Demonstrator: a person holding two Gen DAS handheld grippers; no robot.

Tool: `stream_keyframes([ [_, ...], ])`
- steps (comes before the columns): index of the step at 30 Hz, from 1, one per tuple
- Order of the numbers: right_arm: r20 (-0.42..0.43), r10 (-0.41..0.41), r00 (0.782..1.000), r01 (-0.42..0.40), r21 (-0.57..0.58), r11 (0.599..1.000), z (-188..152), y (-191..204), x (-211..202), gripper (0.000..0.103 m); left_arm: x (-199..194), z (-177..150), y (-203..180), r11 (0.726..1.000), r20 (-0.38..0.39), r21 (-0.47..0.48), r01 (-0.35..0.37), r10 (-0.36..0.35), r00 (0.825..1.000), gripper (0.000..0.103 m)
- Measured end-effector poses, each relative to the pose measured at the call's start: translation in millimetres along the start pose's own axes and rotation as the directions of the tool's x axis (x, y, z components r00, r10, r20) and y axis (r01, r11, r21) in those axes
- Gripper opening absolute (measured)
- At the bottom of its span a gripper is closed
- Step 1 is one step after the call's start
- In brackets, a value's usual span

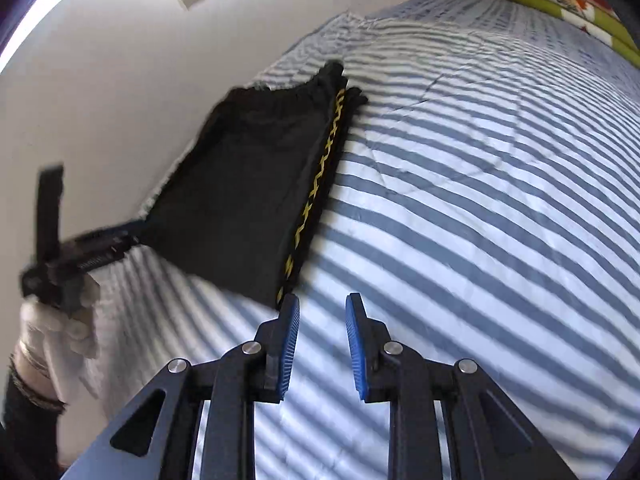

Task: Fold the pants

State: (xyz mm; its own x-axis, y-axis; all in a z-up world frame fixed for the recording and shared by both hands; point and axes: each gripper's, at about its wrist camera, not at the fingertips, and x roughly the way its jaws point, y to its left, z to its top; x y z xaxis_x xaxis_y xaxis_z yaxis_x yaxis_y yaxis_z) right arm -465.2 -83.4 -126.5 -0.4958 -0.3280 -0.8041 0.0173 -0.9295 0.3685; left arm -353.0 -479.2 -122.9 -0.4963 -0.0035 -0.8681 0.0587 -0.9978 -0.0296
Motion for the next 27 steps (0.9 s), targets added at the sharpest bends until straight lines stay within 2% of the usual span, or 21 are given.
stream_keyframes([
  [4,0.089,-0.036,0.995,0.038,-0.02,0.999,-28.5,-0.1,-91.3,0.022,-80.9,-11.9,-36.5,0.998,0.097,0.017,0.054,-0.056,0.994,0.052],
  [7,0.157,-0.077,0.985,0.081,-0.02,0.997,-55.2,2.3,-158.6,0.023,-152.4,-13.9,-84.7,0.993,0.183,0.07,0.09,-0.102,0.978,0.053],
  [11,0.242,-0.124,0.962,0.136,-0.034,0.99,-99.1,8.0,-234.1,0.024,-247.1,-34.1,-156.2,0.981,0.292,0.132,0.145,-0.178,0.94,0.054],
  [13,0.289,-0.15,0.945,0.165,-0.028,0.986,-126.2,9.2,-275.0,0.026,-287.6,-51.0,-191.0,0.972,0.321,0.159,0.171,-0.215,0.923,0.054],
  [15,0.33,-0.168,0.929,0.183,-0.015,0.983,-151.6,8.8,-310.3,0.028,-327.2,-75.3,-225.4,0.96,0.336,0.2,0.194,-0.253,0.907,0.054],
  [19,0.379,-0.213,0.901,0.24,-0.026,0.97,-197.0,11.1,-367.3,0.032,-404.3,-131.6,-280.1,0.944,0.38,0.266,0.195,-0.289,0.879,0.054],
  [22,0.409,-0.214,0.887,0.246,-0.029,0.969,-231.6,11.7,-398.8,0.042,-440.1,-168.6,-309.4,0.934,0.377,0.3,0.195,-0.304,0.875,0.058],
  [25,0.426,-0.227,0.875,0.267,-0.036,0.963,-261.3,13.0,-417.5,0.045,-460.8,-211.3,-337.6,0.922,0.373,0.354,0.16,-0.296,0.88,0.059],
  [27,0.426,-0.245,0.871,0.281,-0.023,0.959,-276.7,10.3,-425.7,0.046,-468.8,-233.1,-349.2,0.918,0.367,0.36,0.168,-0.304,0.879,0.059],
])
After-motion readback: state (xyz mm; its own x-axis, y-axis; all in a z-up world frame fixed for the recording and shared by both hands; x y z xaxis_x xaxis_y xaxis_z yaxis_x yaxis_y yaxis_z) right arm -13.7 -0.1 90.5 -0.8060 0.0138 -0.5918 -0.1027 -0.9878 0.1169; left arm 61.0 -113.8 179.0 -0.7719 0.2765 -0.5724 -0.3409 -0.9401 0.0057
